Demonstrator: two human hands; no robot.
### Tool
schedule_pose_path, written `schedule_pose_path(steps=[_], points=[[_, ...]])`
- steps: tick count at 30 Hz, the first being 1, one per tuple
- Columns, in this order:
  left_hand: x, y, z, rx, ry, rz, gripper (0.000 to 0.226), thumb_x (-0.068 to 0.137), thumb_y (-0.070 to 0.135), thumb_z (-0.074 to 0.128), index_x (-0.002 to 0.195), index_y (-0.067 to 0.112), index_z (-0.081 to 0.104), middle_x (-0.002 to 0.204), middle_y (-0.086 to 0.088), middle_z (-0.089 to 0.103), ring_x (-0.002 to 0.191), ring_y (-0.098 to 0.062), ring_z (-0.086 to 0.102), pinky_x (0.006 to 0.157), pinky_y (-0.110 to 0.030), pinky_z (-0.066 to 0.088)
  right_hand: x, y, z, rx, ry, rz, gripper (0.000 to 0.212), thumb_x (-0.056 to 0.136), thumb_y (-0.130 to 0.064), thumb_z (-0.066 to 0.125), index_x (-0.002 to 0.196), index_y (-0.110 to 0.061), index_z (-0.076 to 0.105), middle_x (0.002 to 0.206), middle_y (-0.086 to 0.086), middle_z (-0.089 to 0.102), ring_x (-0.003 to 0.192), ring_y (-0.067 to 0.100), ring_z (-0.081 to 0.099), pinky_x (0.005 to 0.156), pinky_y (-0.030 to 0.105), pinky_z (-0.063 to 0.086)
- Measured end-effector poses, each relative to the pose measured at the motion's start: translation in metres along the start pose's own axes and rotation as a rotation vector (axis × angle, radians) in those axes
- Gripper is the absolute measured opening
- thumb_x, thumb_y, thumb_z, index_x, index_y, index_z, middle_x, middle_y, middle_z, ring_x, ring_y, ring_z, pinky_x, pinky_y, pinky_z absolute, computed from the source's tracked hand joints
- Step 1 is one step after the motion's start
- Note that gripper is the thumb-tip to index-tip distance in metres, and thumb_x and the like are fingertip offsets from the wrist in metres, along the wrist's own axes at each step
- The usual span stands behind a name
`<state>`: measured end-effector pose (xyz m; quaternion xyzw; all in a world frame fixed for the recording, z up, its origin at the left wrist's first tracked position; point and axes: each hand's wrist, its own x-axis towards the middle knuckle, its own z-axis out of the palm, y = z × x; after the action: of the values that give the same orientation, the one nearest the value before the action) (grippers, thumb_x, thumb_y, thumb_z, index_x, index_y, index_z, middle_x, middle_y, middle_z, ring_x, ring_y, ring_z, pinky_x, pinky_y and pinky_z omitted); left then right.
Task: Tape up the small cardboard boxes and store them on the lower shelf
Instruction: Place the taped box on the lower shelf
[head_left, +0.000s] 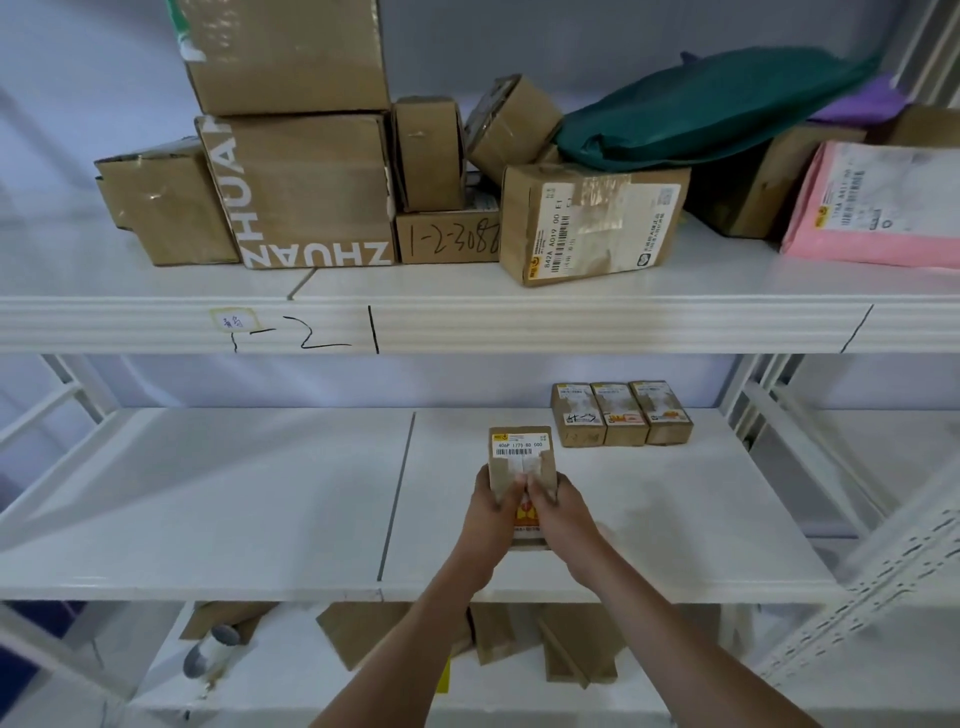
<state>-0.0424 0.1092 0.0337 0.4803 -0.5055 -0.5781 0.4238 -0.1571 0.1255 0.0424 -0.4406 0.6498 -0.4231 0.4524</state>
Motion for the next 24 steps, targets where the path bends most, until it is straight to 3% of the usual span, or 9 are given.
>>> schedule_pose_path(steps=[5,9,11,13,15,17,21,24], points=[[-0.004,0.002,0.007,-0.005,-0.021,0.031,0.034,0.103,0.036,0.053,0.136,0.025,0.049,0.12,0.002,0.069,0.098,-0.008,0.072,0.072,-0.021,0.058,-0.007,0.002,-0.006,0.065,0.01,-0.031,0.037,0.106,-0.044,0.044,0.139,-0.028,0.047,0.127,-0.004,0.063,0.115,0.016,0.063,0.085,0.028,0.056],[-0.007,0.011,0.012,-0.017,-0.076,0.009,0.034,0.102,0.046,0.051,0.136,0.039,0.045,0.121,0.007,0.068,0.1,-0.008,0.072,0.073,-0.024,0.059,-0.013,-0.003,-0.023,0.117,0.014,-0.057,0.037,0.102,-0.049,0.049,0.135,-0.032,0.051,0.124,-0.009,0.065,0.116,0.014,0.063,0.094,0.034,0.056],[-0.007,0.017,0.019,-0.013,-0.115,-0.03,0.035,0.103,0.049,0.048,0.137,0.044,0.041,0.122,0.006,0.068,0.101,-0.01,0.072,0.082,-0.031,0.061,-0.015,-0.004,-0.034,0.139,0.021,-0.043,0.038,0.101,-0.051,0.05,0.135,-0.034,0.052,0.123,-0.009,0.065,0.114,0.013,0.065,0.098,0.037,0.056],[-0.006,0.021,0.026,0.01,-0.168,-0.041,0.039,0.104,0.048,0.047,0.142,0.045,0.037,0.125,0.005,0.068,0.104,-0.013,0.072,0.093,-0.04,0.059,-0.016,-0.005,-0.045,0.162,0.026,-0.022,0.034,0.102,-0.049,0.051,0.132,-0.036,0.054,0.12,-0.009,0.067,0.111,0.012,0.066,0.093,0.033,0.057],[-0.007,0.025,0.035,0.035,-0.221,-0.021,0.045,0.103,0.044,0.051,0.145,0.043,0.034,0.125,0.005,0.069,0.105,-0.015,0.072,0.096,-0.044,0.057,-0.017,-0.005,-0.057,0.212,0.047,0.014,0.026,0.103,-0.043,0.052,0.127,-0.036,0.06,0.114,-0.009,0.071,0.104,0.011,0.069,0.081,0.028,0.057],[-0.008,0.028,0.041,0.042,-0.242,-0.016,0.05,0.102,0.04,0.056,0.147,0.04,0.034,0.121,0.002,0.071,0.104,-0.018,0.073,0.096,-0.047,0.057,-0.018,-0.005,-0.07,0.231,0.062,0.043,0.024,0.103,-0.039,0.055,0.124,-0.033,0.064,0.109,-0.008,0.074,0.1,0.013,0.072,0.079,0.03,0.058],[-0.006,0.029,0.051,0.053,-0.226,-0.027,0.057,0.097,0.042,0.064,0.146,0.037,0.036,0.111,-0.003,0.075,0.098,-0.021,0.075,0.093,-0.045,0.058,-0.023,-0.001,-0.089,0.147,0.056,-0.015,0.029,0.101,-0.047,0.055,0.125,-0.033,0.062,0.108,-0.012,0.074,0.093,0.003,0.072,0.065,0.015,0.055],[-0.005,0.027,0.059,0.064,-0.193,-0.034,0.058,0.096,0.039,0.066,0.147,0.031,0.038,0.112,-0.005,0.074,0.096,-0.019,0.075,0.09,-0.042,0.06,-0.022,0.003,-0.094,0.15,0.095,-0.027,0.028,0.1,-0.046,0.058,0.122,-0.031,0.065,0.103,-0.01,0.075,0.089,0.004,0.073,0.064,0.015,0.055]])
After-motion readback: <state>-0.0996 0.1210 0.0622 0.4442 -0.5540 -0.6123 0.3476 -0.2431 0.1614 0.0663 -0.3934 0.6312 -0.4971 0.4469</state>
